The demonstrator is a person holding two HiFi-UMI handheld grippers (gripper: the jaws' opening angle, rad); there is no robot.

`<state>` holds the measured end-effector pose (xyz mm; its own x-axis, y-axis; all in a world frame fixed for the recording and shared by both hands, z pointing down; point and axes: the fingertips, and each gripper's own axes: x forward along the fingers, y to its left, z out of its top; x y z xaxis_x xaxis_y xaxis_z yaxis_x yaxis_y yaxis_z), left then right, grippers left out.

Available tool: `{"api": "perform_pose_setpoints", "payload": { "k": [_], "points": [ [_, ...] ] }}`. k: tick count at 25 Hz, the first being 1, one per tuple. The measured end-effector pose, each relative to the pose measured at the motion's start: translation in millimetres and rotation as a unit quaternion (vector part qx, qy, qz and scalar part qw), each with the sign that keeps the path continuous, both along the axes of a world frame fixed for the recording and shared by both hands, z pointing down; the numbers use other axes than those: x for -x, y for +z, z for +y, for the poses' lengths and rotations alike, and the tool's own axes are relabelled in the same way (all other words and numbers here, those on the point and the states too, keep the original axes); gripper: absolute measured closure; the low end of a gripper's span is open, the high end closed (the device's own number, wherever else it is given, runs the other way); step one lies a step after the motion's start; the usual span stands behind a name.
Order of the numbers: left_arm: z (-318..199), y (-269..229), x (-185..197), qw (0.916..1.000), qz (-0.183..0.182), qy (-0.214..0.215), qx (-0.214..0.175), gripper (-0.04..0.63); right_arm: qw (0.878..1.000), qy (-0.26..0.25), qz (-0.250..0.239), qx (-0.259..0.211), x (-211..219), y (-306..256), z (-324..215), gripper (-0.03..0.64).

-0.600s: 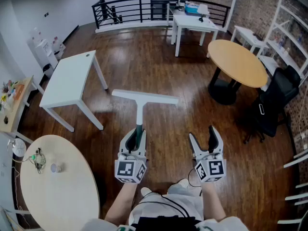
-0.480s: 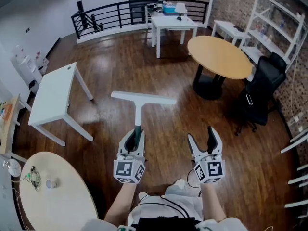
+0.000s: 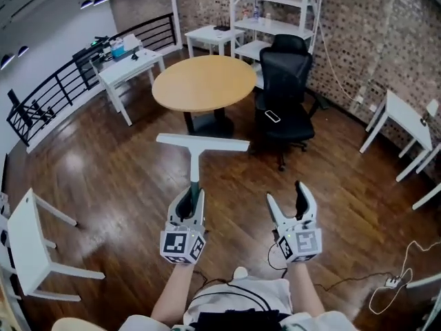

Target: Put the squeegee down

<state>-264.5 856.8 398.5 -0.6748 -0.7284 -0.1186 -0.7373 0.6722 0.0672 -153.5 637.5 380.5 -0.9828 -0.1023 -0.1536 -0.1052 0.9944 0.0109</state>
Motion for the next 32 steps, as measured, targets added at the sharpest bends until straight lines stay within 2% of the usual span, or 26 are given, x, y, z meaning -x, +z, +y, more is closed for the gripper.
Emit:
{"api": "perform_pose_setpoints", "payload": {
  "k": [5, 10, 15, 19, 24, 32],
  "points": [
    [-149, -3, 9, 0.995, 0.008, 0.099, 0.011, 0.515, 0.994, 0.105, 0.017, 0.014, -49, 8, -126, 0.233],
    [-260, 3, -15, 0.979, 0.017, 0.203, 0.014, 0.515, 0.975, 0.222, 0.018, 0.019, -117, 20, -201, 0.233],
    [-351, 19, -50, 0.9564, 0.027, 0.29, 0.021, 0.515, 0.951, 0.308, 0.018, 0.031, -172, 37, -250, 0.233],
    [-422, 21, -76, 0.9324, 0.031, 0.359, 0.031, 0.515, 0.927, 0.371, 0.026, 0.046, -206, 40, -286, 0.233],
    [-489, 43, -77, 0.9044, 0.031, 0.424, 0.033, 0.515, 0.905, 0.422, 0.027, 0.048, -207, 63, -317, 0.233],
    [-622, 39, -74, 0.871, 0.036, 0.489, 0.031, 0.515, 0.881, 0.468, 0.029, 0.058, -198, 55, -418, 0.233]
  ]
}}
